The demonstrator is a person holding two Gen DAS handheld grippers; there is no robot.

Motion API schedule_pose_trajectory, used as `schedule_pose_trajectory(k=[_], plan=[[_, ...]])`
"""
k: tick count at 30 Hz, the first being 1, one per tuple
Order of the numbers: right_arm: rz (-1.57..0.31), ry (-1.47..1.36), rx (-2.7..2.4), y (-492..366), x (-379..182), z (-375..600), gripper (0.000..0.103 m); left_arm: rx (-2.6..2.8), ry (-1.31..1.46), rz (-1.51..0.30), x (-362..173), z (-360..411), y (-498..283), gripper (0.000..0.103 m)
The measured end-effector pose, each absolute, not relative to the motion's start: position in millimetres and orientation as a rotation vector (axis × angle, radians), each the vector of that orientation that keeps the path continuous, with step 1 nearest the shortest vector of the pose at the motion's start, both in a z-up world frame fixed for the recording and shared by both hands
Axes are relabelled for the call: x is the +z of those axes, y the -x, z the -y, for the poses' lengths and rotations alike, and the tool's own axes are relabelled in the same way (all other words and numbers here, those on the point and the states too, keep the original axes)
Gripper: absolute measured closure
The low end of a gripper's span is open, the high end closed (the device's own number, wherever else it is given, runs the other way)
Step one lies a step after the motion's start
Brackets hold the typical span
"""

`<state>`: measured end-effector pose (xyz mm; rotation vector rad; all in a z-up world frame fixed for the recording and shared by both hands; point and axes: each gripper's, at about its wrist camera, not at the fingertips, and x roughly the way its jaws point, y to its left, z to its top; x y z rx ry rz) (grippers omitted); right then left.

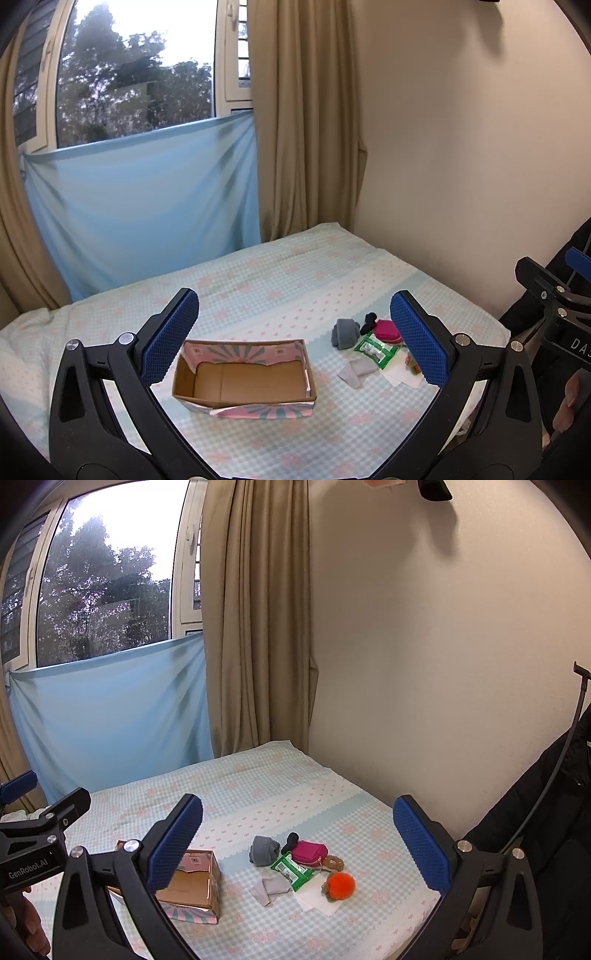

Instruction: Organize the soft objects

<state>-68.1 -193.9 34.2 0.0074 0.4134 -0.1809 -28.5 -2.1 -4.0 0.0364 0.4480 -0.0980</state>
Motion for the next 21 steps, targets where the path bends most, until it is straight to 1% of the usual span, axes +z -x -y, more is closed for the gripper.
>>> schedule_pose_trajectory(k=[21], plan=[[-0.405, -0.023, -0.152, 64.9, 30.5, 195.5, 0.0, -0.102, -0.032, -0.459, -3.9, 2.2, 24.0, 0.0]])
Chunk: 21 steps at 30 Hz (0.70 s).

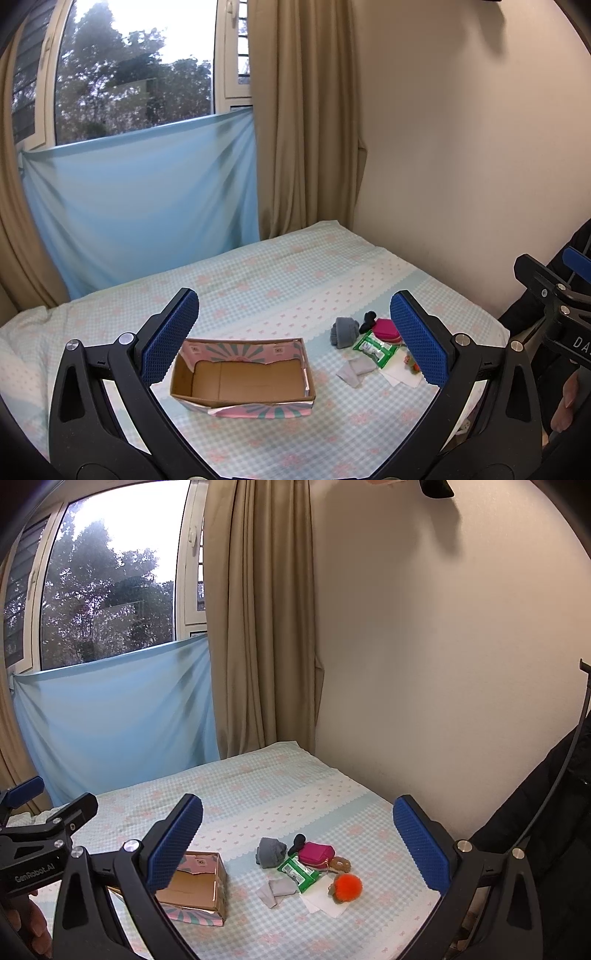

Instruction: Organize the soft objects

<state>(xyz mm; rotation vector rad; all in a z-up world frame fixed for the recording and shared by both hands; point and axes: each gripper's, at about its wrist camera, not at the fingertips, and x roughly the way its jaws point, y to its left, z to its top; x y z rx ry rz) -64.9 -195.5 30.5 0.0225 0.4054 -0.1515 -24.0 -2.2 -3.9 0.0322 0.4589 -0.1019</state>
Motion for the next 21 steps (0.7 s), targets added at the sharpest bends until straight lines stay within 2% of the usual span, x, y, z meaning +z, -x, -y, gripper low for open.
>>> schedule_pose_trajectory(k=[11, 16, 21], plan=[[-0.472, -0.029, -0.165, 58.4, 13.7, 219.9, 0.0, -0.16, -0.025, -0.539, -25.5, 24.1, 1.8, 0.0], [-0.53, -0.038, -0.162, 40.7, -9.5, 250.2, 0.0, -0.186, -0.034, -0.628, -57.1, 53.6, -26.5, 0.0], [-0.612, -0.035, -0.142, 5.7, -53.9, 290.0, 0.0, -0.19, -0.025, -0.733, -114.4, 93.4, -65.1, 0.0]])
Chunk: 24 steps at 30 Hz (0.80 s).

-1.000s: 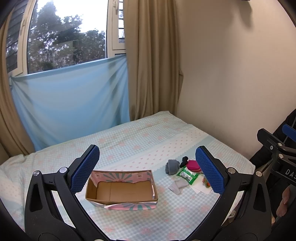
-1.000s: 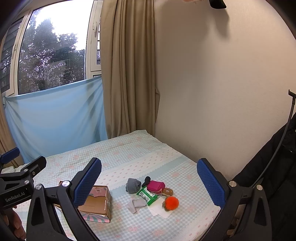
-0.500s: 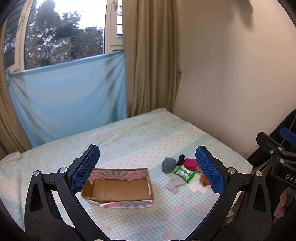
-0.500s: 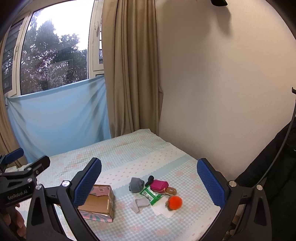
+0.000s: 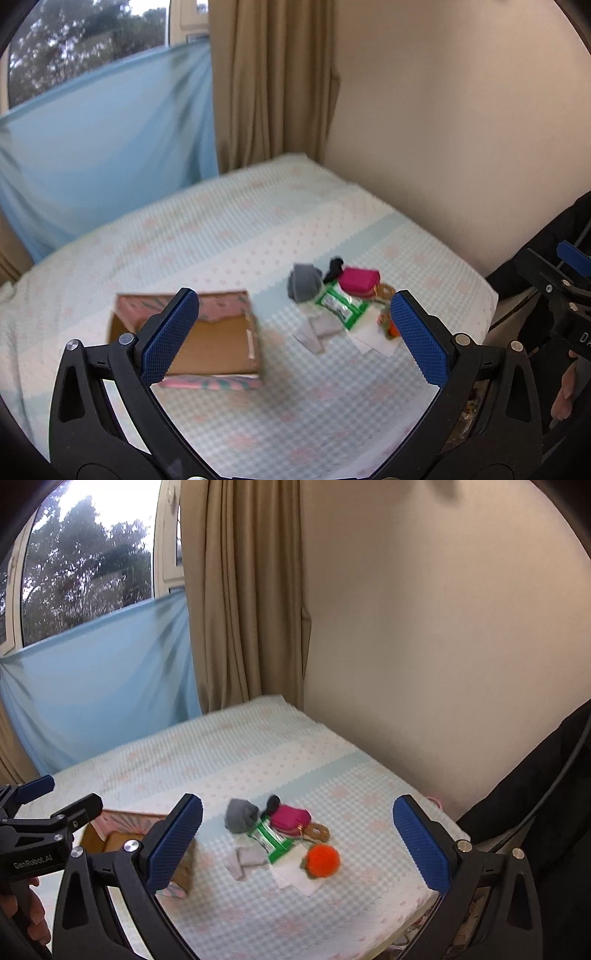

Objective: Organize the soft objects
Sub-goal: 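Grasp the grey cloth with the left tool while the right tool grasps the orange pompom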

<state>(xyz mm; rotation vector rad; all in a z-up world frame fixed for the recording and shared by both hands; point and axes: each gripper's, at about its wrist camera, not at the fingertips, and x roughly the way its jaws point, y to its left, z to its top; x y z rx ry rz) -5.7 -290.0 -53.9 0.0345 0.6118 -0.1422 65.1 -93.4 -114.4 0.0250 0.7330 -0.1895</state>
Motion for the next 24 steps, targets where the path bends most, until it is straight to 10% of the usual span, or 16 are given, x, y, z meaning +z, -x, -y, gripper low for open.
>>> schedule_pose_trajectory(k=[24], plan=[[-0.958, -0.053, 0.066, -142.2, -348.3, 376.9, 0.007, -0.025, 0.002, -0.99, -434.8, 177.9, -195.6, 0.005]])
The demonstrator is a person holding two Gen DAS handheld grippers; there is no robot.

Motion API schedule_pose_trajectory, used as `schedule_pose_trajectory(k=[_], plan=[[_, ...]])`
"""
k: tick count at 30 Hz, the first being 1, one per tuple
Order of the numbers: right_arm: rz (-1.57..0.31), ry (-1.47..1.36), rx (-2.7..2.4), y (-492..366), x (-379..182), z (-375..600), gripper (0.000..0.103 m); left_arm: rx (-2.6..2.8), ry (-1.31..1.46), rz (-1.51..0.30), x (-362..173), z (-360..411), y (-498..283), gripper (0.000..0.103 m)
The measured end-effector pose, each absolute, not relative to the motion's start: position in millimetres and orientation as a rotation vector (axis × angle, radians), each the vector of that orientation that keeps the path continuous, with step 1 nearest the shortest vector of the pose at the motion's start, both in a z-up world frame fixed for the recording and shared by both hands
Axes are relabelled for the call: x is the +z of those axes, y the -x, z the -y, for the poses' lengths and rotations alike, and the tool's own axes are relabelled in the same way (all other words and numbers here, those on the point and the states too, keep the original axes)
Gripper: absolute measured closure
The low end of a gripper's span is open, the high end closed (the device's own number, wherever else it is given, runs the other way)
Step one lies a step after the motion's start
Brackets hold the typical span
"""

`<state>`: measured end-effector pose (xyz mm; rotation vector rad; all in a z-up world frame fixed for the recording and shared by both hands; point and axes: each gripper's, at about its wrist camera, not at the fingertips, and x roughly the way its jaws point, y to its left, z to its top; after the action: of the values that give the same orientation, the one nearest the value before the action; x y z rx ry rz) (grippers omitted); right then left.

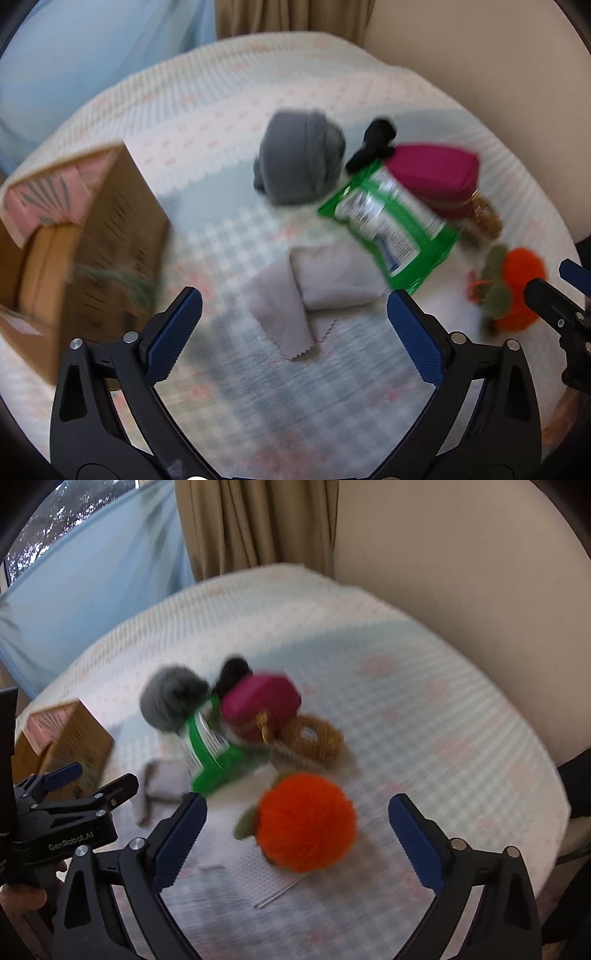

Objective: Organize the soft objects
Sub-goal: 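Grasp the grey cloth with the left tool while the right tool grasps the orange pompom, then carry the grey cloth and orange pompom with both tools over the cardboard box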

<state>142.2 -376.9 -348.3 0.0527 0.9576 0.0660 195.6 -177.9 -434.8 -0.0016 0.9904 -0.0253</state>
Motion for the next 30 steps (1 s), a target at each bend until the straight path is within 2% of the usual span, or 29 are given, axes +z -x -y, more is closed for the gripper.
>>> schedule_pose_trajectory(k=[7, 9, 13, 19, 21, 24, 27, 30], plan=[[-0.988, -0.036, 0.132, -150.2, -384.4, 374.9, 0.01, -0.039, -0.005, -1.009, -472.3, 179.7, -207.5, 0.013], [-0.993, -0.034, 0.154, -153.4, -390.0, 374.0, 0.016, -0.055, -0.011, -1.018, -478.8, 181.5, -211.0, 0.021], [-1.012, -0.045, 0.167, -159.7, -398.8, 373.5, 0.026, -0.077, -0.025, -1.026, -484.1, 191.7, -215.5, 0.026], [-1.024, -0.074, 0.157, -166.9, -404.7, 377.3, 0.043, -0.104, -0.041, -1.026, -483.0, 203.4, -214.7, 0.05], [-1.018, -0.067, 0.155, -169.1, -403.7, 378.0, 0.048, -0.13, -0.044, -1.03, -481.6, 209.3, -213.3, 0.069], [-1.006, -0.046, 0.154, -173.3, -403.1, 375.5, 0.052, -0.145, -0.08, -1.03, -477.8, 220.8, -214.2, 0.083], [-1.004, -0.051, 0.16, -177.8, -403.9, 375.5, 0.058, -0.147, -0.072, -1.032, -475.0, 222.9, -218.1, 0.09], [-0.989, -0.049, 0.159, -178.6, -400.6, 376.3, 0.064, -0.142, -0.032, -1.034, -470.2, 218.6, -222.8, 0.093]])
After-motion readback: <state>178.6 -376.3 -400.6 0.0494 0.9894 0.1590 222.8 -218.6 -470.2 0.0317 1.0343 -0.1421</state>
